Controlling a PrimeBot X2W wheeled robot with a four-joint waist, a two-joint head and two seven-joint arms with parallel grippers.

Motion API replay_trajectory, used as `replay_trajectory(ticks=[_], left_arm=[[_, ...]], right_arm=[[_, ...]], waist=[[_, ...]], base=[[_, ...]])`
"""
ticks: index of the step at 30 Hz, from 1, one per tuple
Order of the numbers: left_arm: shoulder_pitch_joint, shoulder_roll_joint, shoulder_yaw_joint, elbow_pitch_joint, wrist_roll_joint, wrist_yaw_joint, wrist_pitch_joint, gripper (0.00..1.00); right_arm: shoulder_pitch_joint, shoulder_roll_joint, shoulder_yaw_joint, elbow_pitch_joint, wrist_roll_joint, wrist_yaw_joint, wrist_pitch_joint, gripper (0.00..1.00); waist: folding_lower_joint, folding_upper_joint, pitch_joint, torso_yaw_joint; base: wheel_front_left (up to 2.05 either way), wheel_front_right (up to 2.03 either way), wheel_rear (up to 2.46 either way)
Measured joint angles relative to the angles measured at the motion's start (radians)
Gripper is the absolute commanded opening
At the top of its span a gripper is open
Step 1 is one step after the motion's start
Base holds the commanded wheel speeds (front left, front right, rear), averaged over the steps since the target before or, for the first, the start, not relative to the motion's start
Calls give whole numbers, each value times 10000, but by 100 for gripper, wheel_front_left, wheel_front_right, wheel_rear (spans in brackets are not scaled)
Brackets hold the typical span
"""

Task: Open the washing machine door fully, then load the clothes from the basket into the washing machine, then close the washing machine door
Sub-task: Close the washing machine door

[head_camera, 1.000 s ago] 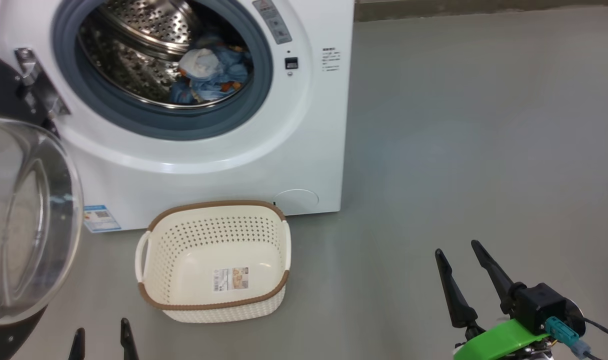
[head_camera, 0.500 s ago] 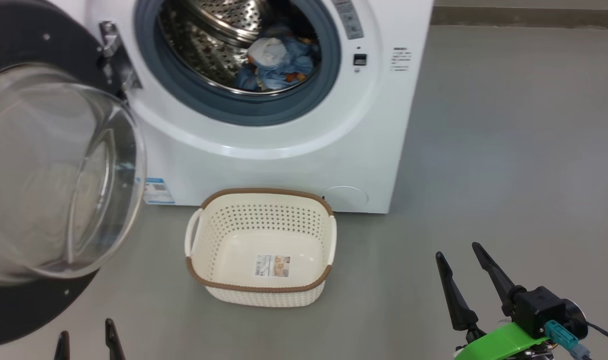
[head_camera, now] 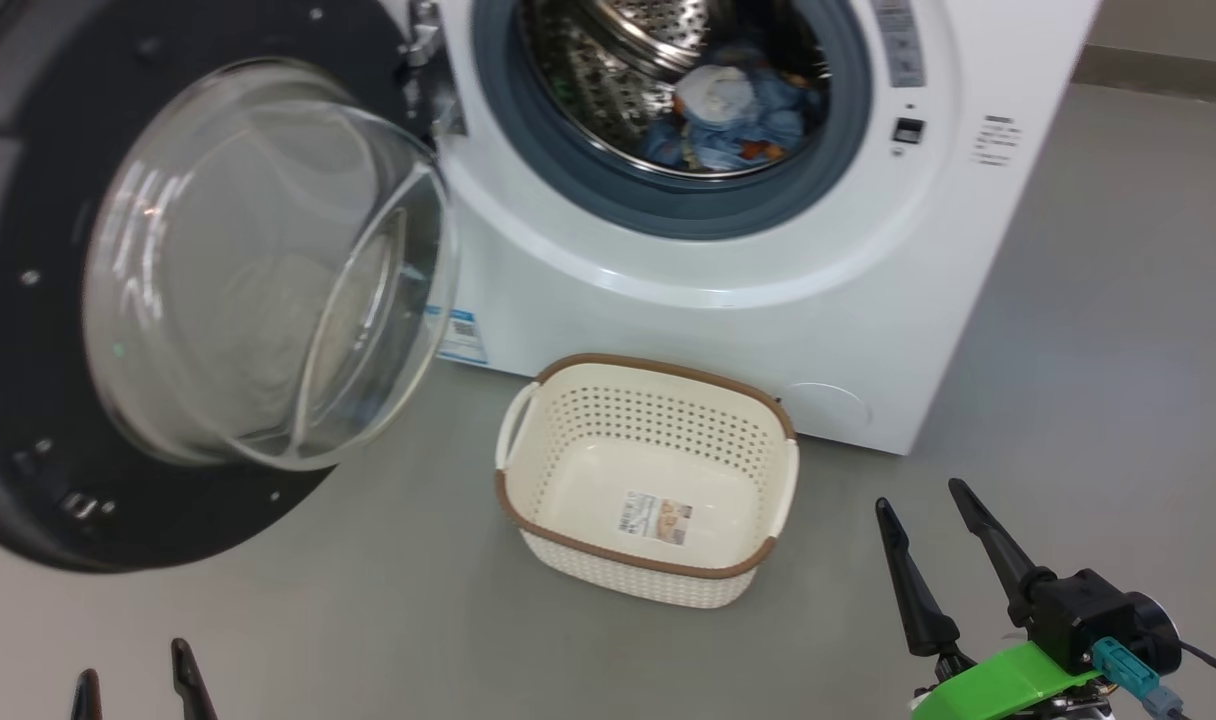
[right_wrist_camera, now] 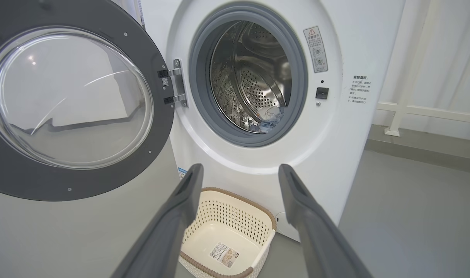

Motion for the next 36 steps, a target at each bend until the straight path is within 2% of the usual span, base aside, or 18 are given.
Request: replay_trajectory(ticks=[6,12,21,36], left_arm=[[6,-4,115,-10,19,59,0,100],[176,-4,261,-257,-138,430,0,100],[609,-8,378,-727,-602,1024,0,100],[797,-4,343,-865,-644,1131,0,100]], right_arm=[[-1,0,29,36,4,0,0,100],[-500,-6,460,261,4,0,0,100],[-1330,-232,1183,805,274,0,0,100],[-1483,-403,1296,947,464,0,0,100]], waist=[[0,0,-14,908],[0,0,143,1532],[0,0,524,1848],[0,0,473,1836]], base=[[0,0,0],[0,0,0],[0,0,0],[-2,-2,-2]])
